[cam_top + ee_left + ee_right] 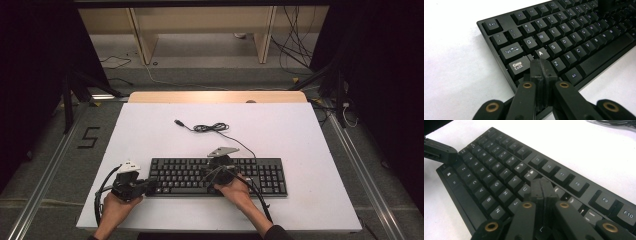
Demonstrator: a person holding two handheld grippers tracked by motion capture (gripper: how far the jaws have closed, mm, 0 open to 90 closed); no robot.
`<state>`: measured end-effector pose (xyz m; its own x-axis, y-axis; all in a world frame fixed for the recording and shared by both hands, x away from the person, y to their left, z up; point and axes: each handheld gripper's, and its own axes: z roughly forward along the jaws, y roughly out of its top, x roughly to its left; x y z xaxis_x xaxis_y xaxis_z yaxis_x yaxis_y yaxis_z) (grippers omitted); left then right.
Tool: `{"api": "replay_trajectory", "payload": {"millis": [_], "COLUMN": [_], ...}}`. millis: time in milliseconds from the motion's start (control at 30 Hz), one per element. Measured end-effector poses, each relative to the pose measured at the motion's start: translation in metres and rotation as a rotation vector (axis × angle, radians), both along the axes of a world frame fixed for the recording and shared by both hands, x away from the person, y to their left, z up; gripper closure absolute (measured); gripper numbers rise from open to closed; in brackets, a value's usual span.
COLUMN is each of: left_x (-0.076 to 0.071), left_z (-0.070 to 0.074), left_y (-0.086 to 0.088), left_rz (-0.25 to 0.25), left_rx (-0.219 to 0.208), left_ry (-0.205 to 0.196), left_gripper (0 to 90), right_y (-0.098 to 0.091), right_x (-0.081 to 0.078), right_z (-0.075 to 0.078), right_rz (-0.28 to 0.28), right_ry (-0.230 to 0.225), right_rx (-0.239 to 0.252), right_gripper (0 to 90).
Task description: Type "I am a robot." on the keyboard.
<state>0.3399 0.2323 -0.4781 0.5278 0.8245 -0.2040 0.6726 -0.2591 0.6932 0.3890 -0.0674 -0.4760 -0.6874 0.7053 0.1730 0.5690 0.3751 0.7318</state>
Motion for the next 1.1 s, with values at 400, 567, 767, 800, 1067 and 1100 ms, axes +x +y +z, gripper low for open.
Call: {"api": "replay_trajectory", "payload": {"millis": [400, 567, 767, 800, 1067, 1100], "left_x": [0.0012, 0.0011, 0.0009, 0.0007, -0.0009, -0.0011], "left_z": [-0.0021, -0.0023, -0.0024, -0.0018, 0.0028, 0.0033], "left_y": [-0.0006, -0.0009, -0.0014, -0.0015, -0.0006, -0.0002], "left_rz": [0.0, 0.003, 0.01, 0.009, 0.008, 0.007], "left_rx": [0.004, 0.001, -0.007, -0.006, -0.042, -0.054], "left_ry": [0.024, 0.023, 0.019, 0.017, -0.021, -0.027], "left_gripper": [89.1, 89.1, 88.9, 88.8, 83.6, 81.7], "right_y": [0.0031, 0.0037, 0.0028, 0.0025, -0.0029, -0.0036], "right_x": [0.0, -0.001, -0.0003, 0.0, 0.001, 0.0008], "right_z": [-0.005, -0.0054, -0.0052, -0.0051, 0.0006, 0.0013], "right_rz": [0.005, 0.006, 0.003, -0.001, -0.012, -0.011], "right_ry": [0.001, -0.01, 0.0, 0.006, 0.017, 0.016], "right_rx": [-0.032, -0.039, -0.027, -0.021, 0.036, 0.038], "right_gripper": [90.0, 90.0, 90.0, 90.0, 83.9, 83.3]}}
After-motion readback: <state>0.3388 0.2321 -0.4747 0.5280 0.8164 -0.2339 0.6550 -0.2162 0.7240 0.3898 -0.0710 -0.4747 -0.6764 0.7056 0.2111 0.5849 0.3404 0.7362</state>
